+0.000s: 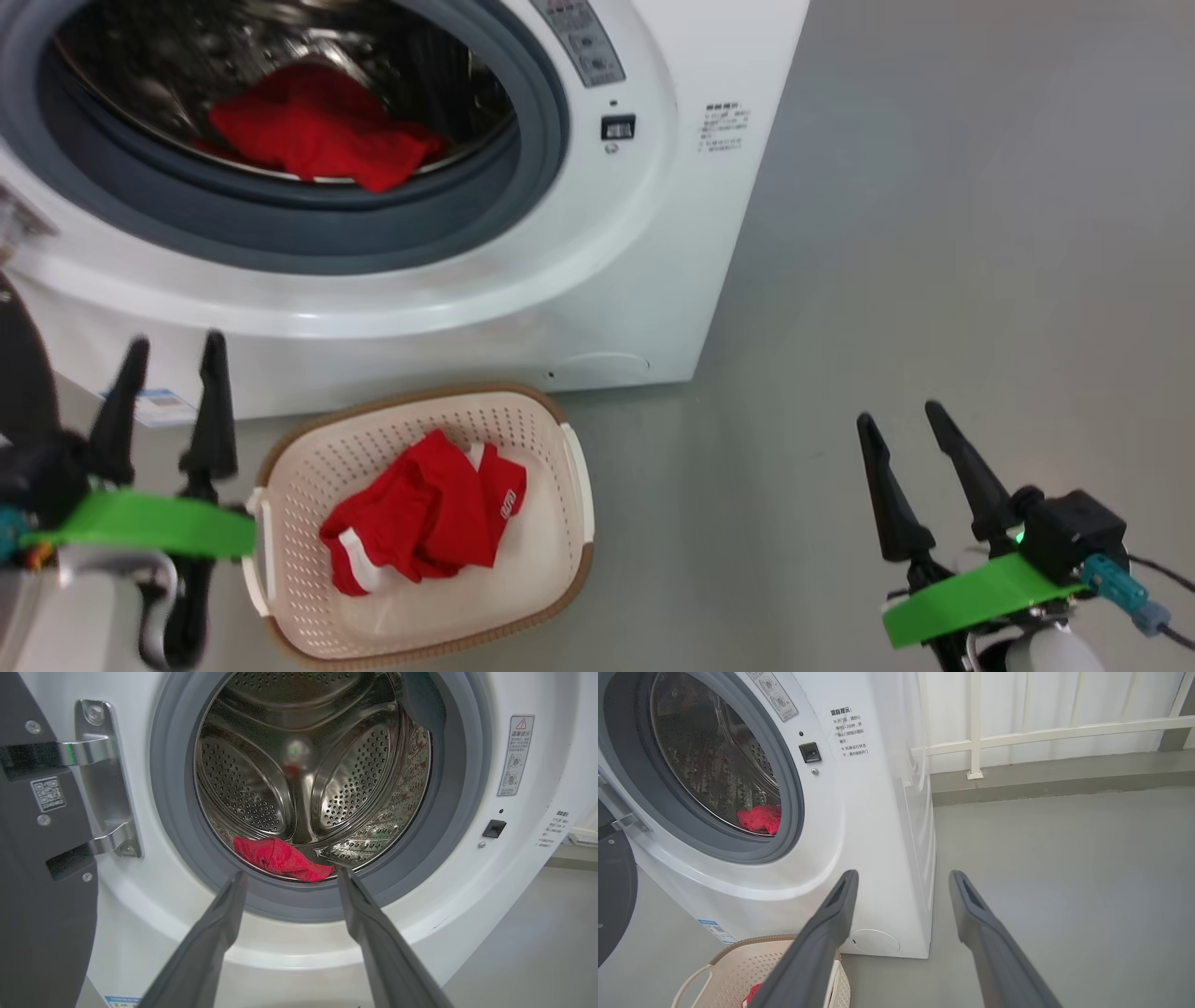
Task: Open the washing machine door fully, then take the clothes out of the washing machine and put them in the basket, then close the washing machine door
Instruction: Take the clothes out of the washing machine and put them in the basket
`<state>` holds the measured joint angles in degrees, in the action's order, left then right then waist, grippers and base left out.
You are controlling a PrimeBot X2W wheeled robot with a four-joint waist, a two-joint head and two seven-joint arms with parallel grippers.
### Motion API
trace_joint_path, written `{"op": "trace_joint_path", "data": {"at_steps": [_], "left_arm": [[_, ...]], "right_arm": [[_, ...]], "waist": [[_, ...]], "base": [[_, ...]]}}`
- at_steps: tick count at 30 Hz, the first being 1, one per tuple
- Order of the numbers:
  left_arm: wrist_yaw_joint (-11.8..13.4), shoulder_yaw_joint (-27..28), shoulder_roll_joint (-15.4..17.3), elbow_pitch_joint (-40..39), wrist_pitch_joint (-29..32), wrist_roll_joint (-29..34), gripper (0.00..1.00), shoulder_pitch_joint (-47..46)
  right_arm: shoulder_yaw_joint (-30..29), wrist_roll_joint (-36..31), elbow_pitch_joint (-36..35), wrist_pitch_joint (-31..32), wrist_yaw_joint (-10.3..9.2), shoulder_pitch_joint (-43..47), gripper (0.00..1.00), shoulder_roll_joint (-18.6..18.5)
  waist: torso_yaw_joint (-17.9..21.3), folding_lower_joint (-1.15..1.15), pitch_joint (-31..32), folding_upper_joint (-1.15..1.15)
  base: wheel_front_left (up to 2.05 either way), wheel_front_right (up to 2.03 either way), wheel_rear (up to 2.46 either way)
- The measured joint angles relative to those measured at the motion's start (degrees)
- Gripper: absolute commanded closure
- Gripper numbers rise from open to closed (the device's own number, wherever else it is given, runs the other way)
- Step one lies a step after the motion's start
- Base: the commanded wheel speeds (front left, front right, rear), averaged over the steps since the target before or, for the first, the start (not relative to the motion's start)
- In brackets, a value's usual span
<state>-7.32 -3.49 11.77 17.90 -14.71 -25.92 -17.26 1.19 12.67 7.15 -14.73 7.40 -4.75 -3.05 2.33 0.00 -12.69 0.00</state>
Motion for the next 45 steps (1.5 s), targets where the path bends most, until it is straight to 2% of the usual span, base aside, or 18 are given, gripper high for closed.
{"op": "trace_joint_path", "data": {"at_steps": [9, 16, 17, 24, 34, 45], "left_arm": [[0.0, -9.7, 4.9, 11.2, 1.9, -1.7, 0.0, -17.4], [0.0, -15.7, 6.1, 21.3, 6.1, -1.3, 0.0, -29.9], [0.0, -16.7, 6.1, 24.6, 7.2, -1.3, 0.0, -33.0], [0.0, -19.4, 6.9, 33.9, 8.2, -0.4, 0.0, -42.5], [0.0, -21.9, 9.0, 44.3, 9.0, 0.0, 0.0, -51.2], [0.0, -22.8, 10.4, 49.5, 9.0, -1.7, 0.0, -56.3]], "right_arm": [[1.0, 2.1, -1.7, 0.0, 0.0, -4.0, 0.0, 0.0], [2.2, 4.0, -2.6, 0.0, 0.0, -6.3, 0.0, 0.0], [2.6, 4.6, -2.8, 0.0, 0.0, -6.8, 0.0, 0.0], [4.1, 5.7, -3.4, 0.0, 0.0, -8.6, 0.0, 0.0], [5.8, 6.2, -4.1, 0.0, 0.0, -9.6, 0.0, 0.0], [7.3, 8.2, -5.0, 0.0, 0.0, -11.7, 0.0, 0.1]], "waist": [[1.9, 0.0, -6.6, 0.0], [3.6, 0.0, -11.0, 0.0], [4.2, 0.0, -12.1, 0.0], [6.5, 0.0, -15.4, 0.0], [10.1, 0.0, -18.7, 0.0], [12.9, 0.0, -21.7, 0.0]], "base": [[0.0, 0.0, 0.0], [0.0, 0.0, 0.0], [0.0, 0.0, 0.0], [0.0, 0.0, 0.0], [0.0, 0.0, 0.0], [0.0, 0.0, 0.0]]}}
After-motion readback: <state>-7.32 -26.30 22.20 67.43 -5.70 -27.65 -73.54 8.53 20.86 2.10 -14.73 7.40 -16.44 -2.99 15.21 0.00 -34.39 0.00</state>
